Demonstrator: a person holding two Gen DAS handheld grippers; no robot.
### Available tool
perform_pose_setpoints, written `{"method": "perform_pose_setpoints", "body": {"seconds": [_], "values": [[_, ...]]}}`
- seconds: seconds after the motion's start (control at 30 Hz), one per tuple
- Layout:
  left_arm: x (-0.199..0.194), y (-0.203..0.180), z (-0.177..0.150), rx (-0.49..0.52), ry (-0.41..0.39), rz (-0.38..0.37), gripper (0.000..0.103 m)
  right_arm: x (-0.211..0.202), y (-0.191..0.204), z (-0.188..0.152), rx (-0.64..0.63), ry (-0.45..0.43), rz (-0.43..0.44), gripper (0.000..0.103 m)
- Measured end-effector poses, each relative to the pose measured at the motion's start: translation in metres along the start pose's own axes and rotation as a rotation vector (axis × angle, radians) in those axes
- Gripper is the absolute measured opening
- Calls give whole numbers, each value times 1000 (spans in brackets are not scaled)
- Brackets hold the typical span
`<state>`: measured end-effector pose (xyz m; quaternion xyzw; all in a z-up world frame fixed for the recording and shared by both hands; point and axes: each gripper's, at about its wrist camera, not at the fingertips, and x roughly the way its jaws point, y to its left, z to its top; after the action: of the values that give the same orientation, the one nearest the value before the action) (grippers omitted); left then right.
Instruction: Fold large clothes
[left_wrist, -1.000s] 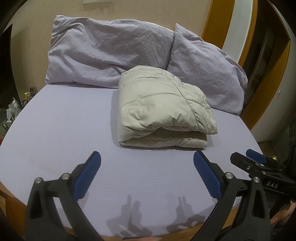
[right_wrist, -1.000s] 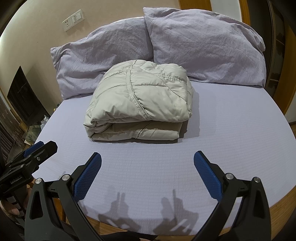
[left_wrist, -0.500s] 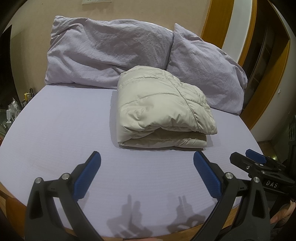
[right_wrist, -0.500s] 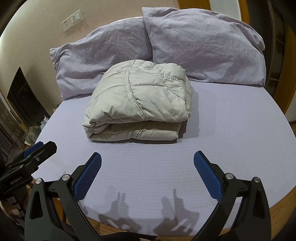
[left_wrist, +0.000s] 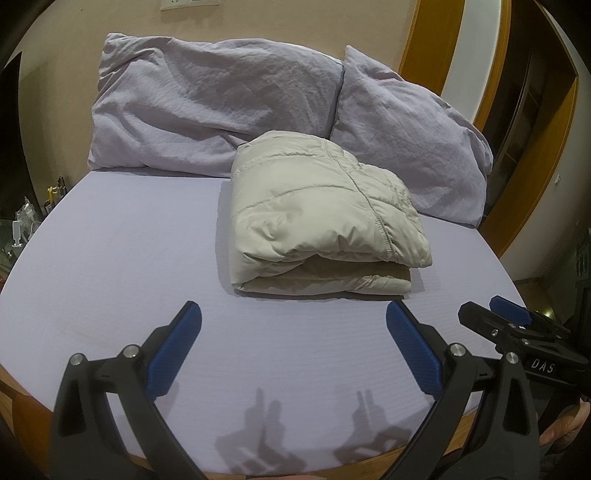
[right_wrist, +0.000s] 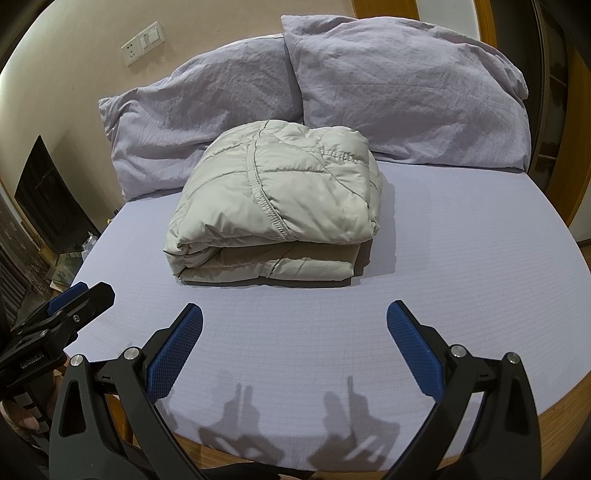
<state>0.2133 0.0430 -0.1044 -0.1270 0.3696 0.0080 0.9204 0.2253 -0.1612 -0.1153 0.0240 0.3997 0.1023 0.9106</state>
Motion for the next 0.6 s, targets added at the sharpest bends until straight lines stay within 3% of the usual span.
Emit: {"method": "perform_pose_setpoints", "body": {"seconds": [0.6], "values": [[0,1,-1,4,1,3,100,1,1,0,1,0,2,102]]}}
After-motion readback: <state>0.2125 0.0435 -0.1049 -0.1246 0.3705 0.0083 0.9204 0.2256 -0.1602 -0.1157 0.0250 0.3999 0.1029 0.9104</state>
